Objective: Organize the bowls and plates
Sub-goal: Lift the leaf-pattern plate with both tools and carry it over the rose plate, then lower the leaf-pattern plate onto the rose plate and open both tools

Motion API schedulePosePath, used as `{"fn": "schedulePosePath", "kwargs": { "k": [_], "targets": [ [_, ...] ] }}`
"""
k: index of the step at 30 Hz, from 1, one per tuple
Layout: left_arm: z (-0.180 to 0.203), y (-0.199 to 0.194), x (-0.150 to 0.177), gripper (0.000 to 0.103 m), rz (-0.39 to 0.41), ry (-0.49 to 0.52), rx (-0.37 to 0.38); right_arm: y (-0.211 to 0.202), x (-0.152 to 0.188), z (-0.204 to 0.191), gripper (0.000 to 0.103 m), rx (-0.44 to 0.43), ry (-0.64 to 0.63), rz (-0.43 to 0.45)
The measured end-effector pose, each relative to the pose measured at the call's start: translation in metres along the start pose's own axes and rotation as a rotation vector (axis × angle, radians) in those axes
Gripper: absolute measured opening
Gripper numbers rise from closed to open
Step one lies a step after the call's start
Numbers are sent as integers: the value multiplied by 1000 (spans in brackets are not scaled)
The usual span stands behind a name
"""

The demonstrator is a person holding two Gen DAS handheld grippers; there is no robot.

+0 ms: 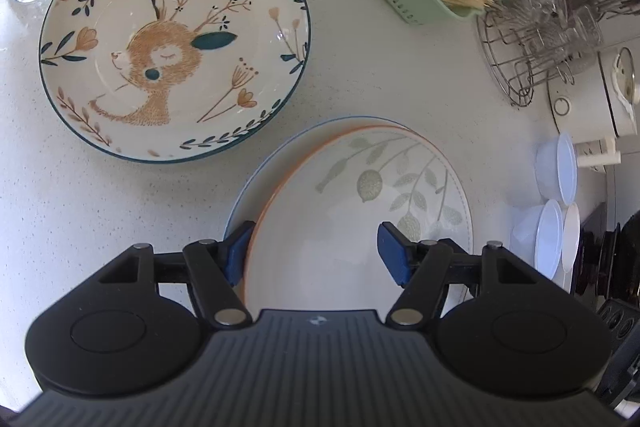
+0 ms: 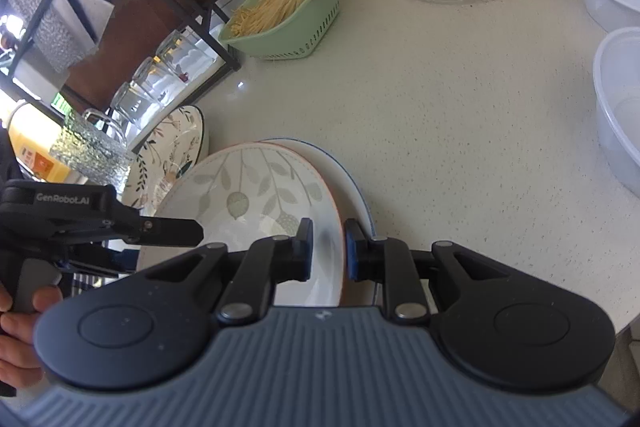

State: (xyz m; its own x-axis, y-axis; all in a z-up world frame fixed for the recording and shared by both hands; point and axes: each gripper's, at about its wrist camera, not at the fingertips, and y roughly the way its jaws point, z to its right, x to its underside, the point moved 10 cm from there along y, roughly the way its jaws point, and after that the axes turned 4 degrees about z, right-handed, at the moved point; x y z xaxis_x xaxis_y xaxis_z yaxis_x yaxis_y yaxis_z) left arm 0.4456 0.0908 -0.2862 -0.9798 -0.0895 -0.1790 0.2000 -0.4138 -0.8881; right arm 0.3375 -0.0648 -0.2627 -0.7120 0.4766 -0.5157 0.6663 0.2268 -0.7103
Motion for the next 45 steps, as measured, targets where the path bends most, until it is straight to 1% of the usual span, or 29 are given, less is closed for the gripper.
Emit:
{"fn": "schedulePosePath", "kwargs": {
  "k": [4, 7, 12, 16, 19, 22, 25, 30, 39, 42, 45],
  "targets": [
    [-2, 0, 0, 70, -15, -29, 0, 0, -1, 1, 21, -7, 10, -2],
    [-2, 1, 7, 71, -52, -3, -6, 2, -1, 0, 21, -8, -16, -9],
    [-2, 0, 10, 71, -74, 3, 1, 7, -4, -3, 21, -13, -39, -26],
    [-4, -1, 12, 71, -100, 6, 22, 9, -5, -8, 21, 0, -80, -36],
    [-7, -2, 16, 71, -127, 13, 53, 11, -7, -9, 20, 4, -95, -42],
    [-12, -4, 22, 70, -165, -15, 81, 14, -8, -12, 20, 11, -112, -53],
    [-15, -7, 23, 70, -169, -45, 100, 17, -8, -14, 21, 17, -126, -61],
    [-21, -9, 21, 70, -173, -142, 118, 18, -10, -17, 20, 22, -139, -54],
    [-24, -19, 20, 70, -149, -159, 100, 19, -11, -19, 19, 25, -180, -61],
    [-24, -22, 20, 70, -147, -151, 81, 20, -12, -21, 19, 27, -195, -62],
    [-23, -22, 21, 70, -154, -118, 45, 19, -13, -23, 19, 26, -210, -55]
  ]
}}
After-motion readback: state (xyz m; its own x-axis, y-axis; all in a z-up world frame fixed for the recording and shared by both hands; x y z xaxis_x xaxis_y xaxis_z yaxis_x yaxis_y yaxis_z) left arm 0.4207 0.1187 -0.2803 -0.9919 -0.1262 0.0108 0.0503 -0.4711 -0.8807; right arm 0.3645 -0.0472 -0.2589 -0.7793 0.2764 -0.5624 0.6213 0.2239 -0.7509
